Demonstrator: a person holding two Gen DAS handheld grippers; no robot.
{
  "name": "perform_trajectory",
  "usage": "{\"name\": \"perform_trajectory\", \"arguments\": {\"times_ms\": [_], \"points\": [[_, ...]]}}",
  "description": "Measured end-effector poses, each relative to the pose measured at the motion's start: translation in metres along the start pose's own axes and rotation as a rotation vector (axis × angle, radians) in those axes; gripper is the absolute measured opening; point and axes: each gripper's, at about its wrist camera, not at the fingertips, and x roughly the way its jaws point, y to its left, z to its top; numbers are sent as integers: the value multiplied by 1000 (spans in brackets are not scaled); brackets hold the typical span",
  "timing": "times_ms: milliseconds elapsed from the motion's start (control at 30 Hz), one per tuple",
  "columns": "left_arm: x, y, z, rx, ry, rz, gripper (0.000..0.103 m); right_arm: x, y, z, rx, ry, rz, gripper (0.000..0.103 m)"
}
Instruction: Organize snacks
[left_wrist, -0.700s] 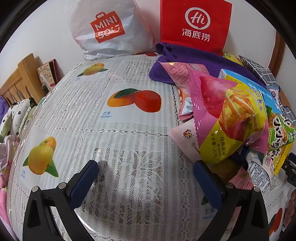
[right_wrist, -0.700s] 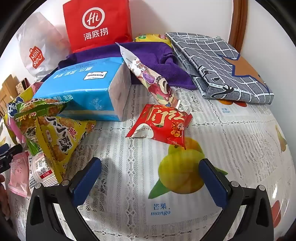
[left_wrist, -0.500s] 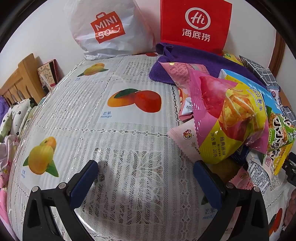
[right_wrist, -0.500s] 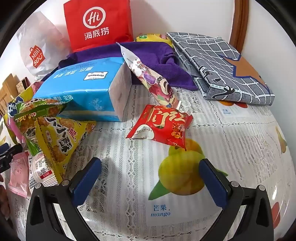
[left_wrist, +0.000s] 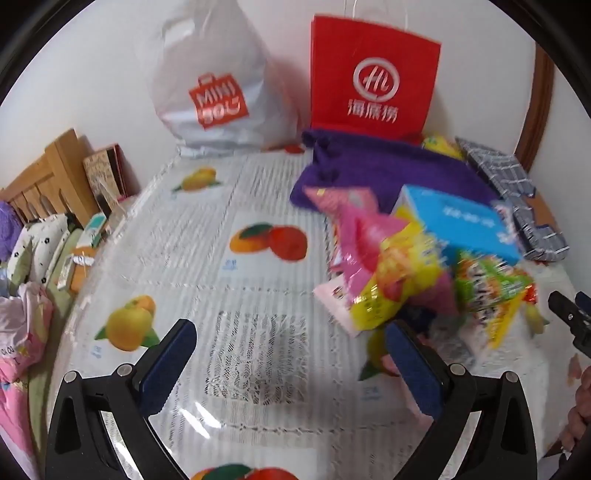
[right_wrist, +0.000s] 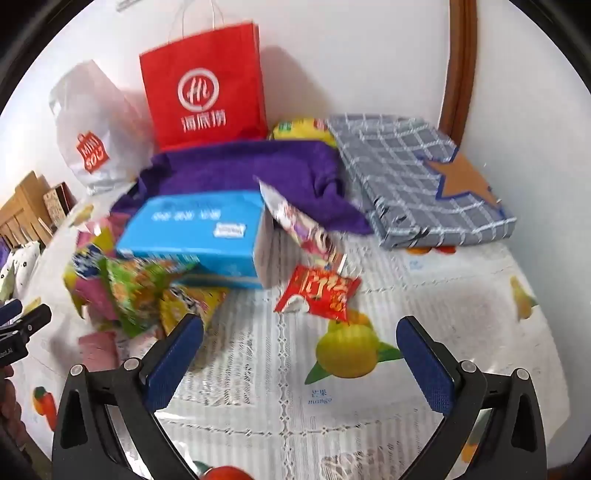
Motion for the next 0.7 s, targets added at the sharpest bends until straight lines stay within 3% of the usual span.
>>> {"name": "perform_trajectory", "arguments": {"times_ms": [333, 700], "points": [[-66, -16, 8, 9, -113, -69, 103, -73, -4, 9, -11, -88, -3, 103], [-110, -35, 6, 22, -184, -108, 103, -117, -7, 8, -4, -152, 11, 103]]}}
